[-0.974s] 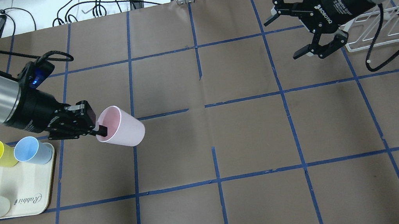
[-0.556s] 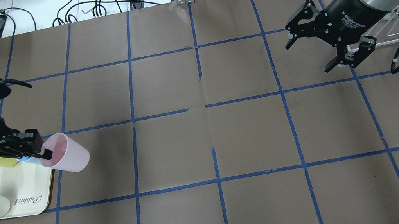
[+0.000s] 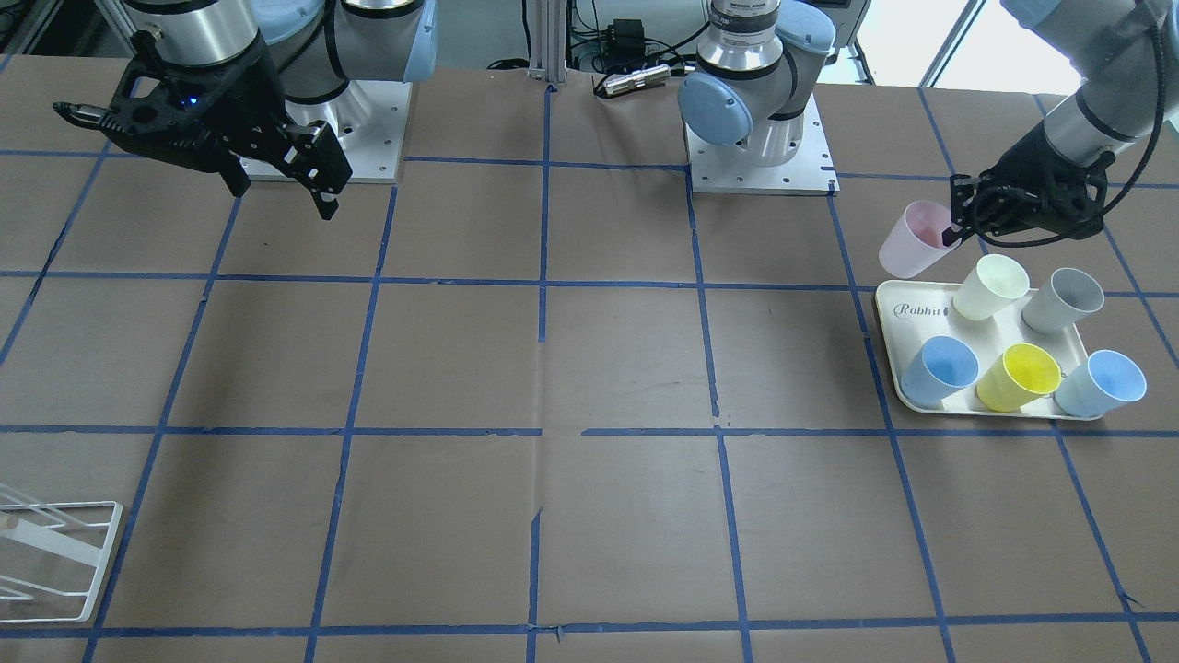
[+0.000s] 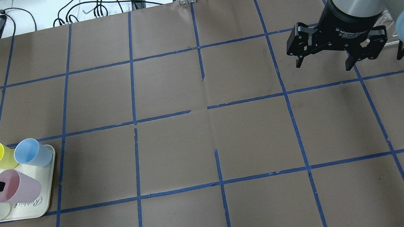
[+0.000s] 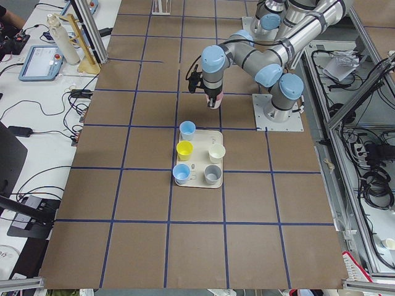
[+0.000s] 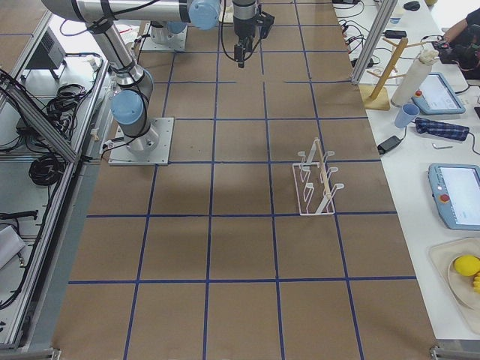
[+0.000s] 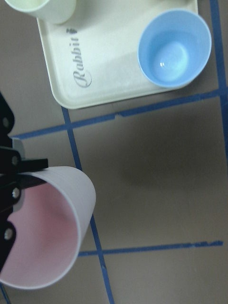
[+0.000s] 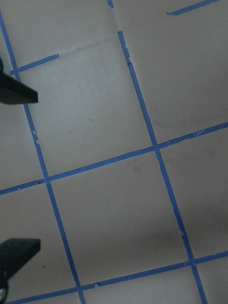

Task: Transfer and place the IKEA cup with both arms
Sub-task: 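Carry the pink cup to the tray with the left gripper while the right arm withdraws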

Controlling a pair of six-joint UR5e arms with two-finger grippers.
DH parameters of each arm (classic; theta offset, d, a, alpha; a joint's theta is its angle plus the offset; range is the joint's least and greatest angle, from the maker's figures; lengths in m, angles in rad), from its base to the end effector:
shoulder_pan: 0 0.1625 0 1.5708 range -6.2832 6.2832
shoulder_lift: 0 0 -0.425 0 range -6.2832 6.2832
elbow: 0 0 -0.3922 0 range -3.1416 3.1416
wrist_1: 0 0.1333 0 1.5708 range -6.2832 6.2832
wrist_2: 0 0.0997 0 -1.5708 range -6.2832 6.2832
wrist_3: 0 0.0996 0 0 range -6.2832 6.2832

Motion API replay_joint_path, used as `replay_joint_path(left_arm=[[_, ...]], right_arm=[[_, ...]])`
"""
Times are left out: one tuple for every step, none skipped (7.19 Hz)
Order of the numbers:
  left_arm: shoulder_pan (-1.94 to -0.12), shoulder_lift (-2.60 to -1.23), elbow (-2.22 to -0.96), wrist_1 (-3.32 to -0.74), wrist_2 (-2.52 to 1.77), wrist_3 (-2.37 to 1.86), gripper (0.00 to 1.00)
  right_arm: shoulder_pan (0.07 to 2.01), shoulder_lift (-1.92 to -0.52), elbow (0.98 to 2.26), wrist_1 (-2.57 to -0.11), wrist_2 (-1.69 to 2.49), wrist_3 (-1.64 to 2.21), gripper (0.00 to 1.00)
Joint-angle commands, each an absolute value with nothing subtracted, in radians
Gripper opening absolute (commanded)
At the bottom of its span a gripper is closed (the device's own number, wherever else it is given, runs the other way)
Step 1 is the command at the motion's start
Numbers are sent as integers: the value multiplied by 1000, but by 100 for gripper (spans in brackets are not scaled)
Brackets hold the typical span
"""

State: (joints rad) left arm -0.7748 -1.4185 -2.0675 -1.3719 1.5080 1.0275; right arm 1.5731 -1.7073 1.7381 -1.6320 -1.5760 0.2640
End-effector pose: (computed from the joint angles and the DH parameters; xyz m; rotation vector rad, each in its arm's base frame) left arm 0.1803 -0.3718 0.3373 -0.3383 -2.9684 -0.0592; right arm 0.1338 -0.4366 0.4749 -0.4098 -3.1132 0.0484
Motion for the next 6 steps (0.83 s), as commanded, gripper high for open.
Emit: replay_joint_path(left_arm=[[-726,-1427,-2155,-1217,1513,1156,0],[-704,-1433,-2187,-1177,1505,1158,0],[-687,-1448,-2192,-1163,1503,1210,0],[-683,-1466,-2195,-1132,1502,1230,0],[-683,-1486,-2194,-1121,1500,1232,0],[-680,-1511,-2194,-1109,1500,1238,0]], right_arm=[[1577,-1715,1756,-1634,-1577,235,100],[1574,-1729,1759,-1608,-1578,235,100],[1565,-1729,1756,-1544,-1578,233,100],[1568,-1730,1753,-1554,-1575,232,100],[1559,-1729,1752,-1549,-1580,224,100],[1554,-1730,1749,-1558,-1578,209,100]])
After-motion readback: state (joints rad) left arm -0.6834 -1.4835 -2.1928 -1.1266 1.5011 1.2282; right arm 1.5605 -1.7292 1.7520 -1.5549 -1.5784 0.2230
